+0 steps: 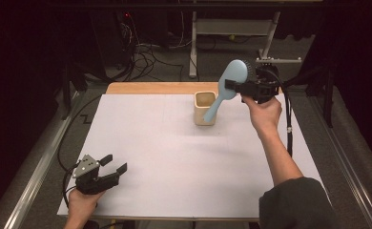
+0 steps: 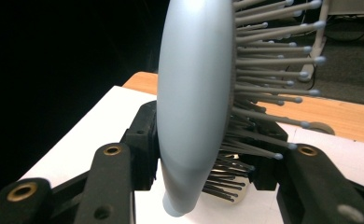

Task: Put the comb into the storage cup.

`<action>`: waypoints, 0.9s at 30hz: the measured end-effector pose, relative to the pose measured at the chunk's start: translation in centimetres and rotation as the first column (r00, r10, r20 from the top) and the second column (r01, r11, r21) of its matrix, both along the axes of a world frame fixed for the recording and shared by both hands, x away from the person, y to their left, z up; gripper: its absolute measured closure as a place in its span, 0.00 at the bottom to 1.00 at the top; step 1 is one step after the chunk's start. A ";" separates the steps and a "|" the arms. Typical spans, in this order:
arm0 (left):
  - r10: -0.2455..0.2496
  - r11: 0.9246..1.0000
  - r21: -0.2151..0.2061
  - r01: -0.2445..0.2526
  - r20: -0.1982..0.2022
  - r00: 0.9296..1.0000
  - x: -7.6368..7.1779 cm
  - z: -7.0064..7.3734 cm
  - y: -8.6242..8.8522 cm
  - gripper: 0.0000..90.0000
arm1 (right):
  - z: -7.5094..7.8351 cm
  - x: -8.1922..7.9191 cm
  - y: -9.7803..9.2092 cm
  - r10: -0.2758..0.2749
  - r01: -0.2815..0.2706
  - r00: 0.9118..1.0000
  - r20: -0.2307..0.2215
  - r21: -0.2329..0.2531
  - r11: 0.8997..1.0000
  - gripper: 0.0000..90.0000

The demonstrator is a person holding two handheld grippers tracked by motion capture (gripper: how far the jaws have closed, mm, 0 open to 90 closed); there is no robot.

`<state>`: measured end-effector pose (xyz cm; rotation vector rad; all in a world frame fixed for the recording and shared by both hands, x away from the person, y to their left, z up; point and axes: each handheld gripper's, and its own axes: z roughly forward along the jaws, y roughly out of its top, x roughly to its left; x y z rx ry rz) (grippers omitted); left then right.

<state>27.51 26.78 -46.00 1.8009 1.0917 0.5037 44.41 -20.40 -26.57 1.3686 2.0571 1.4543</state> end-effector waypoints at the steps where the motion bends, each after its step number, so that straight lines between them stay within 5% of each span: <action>1: -0.002 1.000 0.001 0.002 0.000 1.000 0.0 0.0 0.0 0.35 | 0.1 0.1 0.1 -0.003 0.003 1.000 0.003 -0.005 1.000 0.61; 27: -0.022 1.000 0.001 0.022 -0.010 1.000 0.1 -0.1 -0.3 0.35 | 3.1 2.1 1.4 -0.062 0.064 0.997 0.050 -0.051 0.997 0.61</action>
